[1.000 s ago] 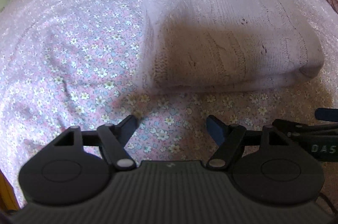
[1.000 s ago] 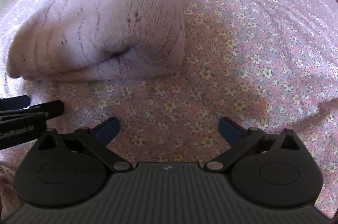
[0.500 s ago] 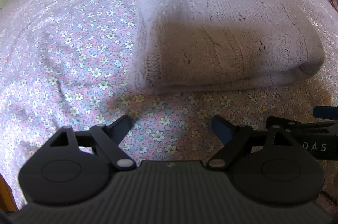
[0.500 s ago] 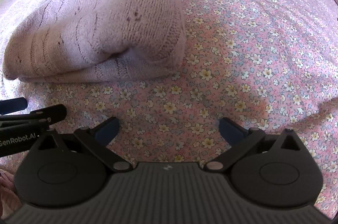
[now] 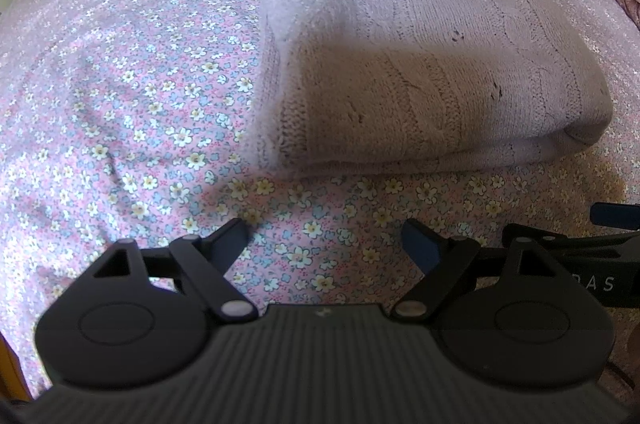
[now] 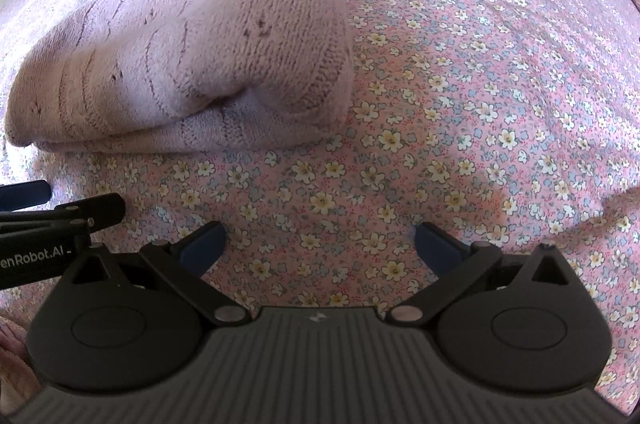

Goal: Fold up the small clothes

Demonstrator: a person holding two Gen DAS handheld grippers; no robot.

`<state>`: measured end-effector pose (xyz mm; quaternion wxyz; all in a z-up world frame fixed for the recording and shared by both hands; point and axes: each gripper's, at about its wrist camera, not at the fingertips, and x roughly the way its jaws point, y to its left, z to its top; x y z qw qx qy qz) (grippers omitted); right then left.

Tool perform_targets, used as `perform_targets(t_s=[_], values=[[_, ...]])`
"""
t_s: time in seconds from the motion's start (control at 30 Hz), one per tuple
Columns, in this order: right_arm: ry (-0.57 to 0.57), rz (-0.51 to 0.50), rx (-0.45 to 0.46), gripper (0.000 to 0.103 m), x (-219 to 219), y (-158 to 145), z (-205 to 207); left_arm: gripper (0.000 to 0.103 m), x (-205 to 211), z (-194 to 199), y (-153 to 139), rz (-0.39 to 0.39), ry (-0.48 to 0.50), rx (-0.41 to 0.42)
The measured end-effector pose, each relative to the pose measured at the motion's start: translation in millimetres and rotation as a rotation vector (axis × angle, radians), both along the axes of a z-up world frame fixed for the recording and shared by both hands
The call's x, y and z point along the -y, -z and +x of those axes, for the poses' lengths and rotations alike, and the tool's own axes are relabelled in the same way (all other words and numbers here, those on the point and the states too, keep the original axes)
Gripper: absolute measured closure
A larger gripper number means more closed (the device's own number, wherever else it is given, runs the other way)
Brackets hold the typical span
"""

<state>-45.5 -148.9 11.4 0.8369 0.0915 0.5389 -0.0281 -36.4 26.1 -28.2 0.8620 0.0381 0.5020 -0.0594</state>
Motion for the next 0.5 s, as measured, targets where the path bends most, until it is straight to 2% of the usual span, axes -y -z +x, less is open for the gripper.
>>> perform_targets(t_s=[0.5], values=[[-0.004,-0.006,-0.001,0.000,-0.7,1.2,-0.9,0.016,1.5,-1.5,-2.0,-0.005,-0.002,-0.004]])
